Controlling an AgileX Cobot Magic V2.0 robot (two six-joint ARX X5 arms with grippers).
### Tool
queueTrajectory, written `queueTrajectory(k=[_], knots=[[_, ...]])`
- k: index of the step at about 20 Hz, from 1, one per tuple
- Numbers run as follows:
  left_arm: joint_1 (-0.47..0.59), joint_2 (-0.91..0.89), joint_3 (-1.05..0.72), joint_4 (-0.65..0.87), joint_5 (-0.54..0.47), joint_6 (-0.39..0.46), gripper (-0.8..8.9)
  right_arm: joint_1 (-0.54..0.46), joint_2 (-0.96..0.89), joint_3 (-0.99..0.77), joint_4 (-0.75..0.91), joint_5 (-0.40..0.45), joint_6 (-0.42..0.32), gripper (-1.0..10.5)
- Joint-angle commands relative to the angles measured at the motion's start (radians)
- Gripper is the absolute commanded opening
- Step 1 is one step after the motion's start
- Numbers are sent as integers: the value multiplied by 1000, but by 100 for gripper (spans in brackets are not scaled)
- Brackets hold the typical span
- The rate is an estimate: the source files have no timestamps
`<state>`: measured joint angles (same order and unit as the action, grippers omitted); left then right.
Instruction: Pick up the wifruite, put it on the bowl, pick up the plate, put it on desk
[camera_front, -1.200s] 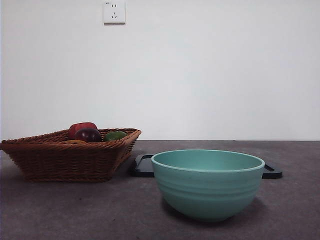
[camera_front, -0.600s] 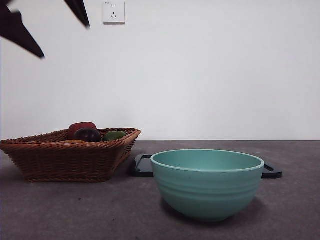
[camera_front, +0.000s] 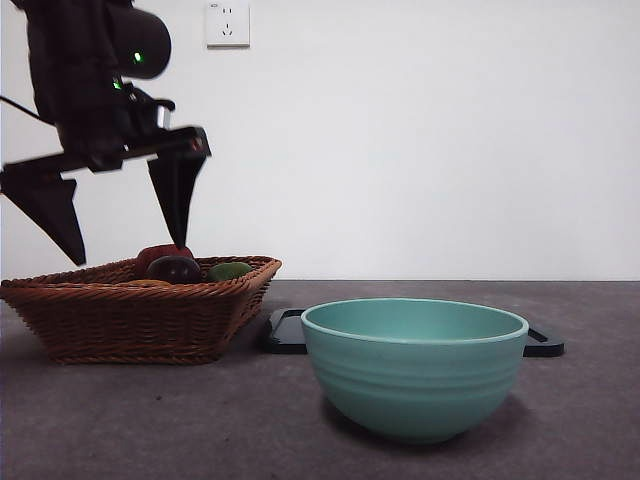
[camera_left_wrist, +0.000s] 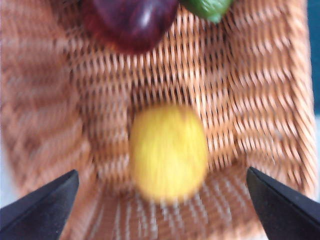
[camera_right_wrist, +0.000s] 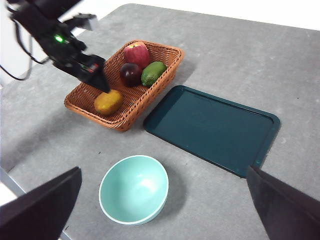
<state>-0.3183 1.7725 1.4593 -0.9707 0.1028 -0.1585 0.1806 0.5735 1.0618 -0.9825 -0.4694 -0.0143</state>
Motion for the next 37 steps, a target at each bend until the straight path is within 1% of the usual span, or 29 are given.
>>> queueTrajectory(k=[1, 5, 11, 12, 14, 16, 17, 21, 24, 26, 28, 31, 33, 36, 37], knots=[[-11, 47, 23, 33, -3, -21, 648, 3, 5, 14, 9, -2, 7, 553], [-27, 101, 23, 47, -55, -22, 648, 3, 5, 14, 9, -2, 7, 553], [-30, 143, 23, 48, -55, -64, 644, 3, 5, 14, 9, -2, 7, 553], [-30, 145, 23, 47, -55, -68, 631, 3, 5, 14, 9, -2, 7, 553], [-30, 153, 23, 45, -55, -70, 557, 3, 5, 14, 9, -2, 7, 553], [-30, 168, 23, 38, -51, -71, 547, 3, 5, 14, 9, -2, 7, 553], [-30, 179, 23, 33, -51, -71, 522, 3, 5, 14, 9, -2, 7, 553], [-30, 191, 23, 29, -51, -71, 315, 3, 5, 14, 9, -2, 7, 553], [-30, 190, 33, 28, -51, -66, 203, 3, 5, 14, 9, -2, 7, 553], [-30, 190, 63, 3, -51, -59, 203, 3, 5, 14, 9, -2, 7, 553], [-30, 189, 122, -58, -51, -42, 204, 3, 5, 14, 9, -2, 7, 553], [-37, 180, 234, -214, -51, -39, 204, 3, 5, 14, 9, -2, 7, 553], [-62, 148, 266, -307, -51, -37, 204, 3, 5, 14, 9, -2, 7, 553], [-134, 72, 266, -350, -51, -49, 204, 3, 5, 14, 10, -2, 7, 553], [-165, 45, 266, -353, -51, -67, 204, 3, 5, 14, 9, -2, 7, 553]])
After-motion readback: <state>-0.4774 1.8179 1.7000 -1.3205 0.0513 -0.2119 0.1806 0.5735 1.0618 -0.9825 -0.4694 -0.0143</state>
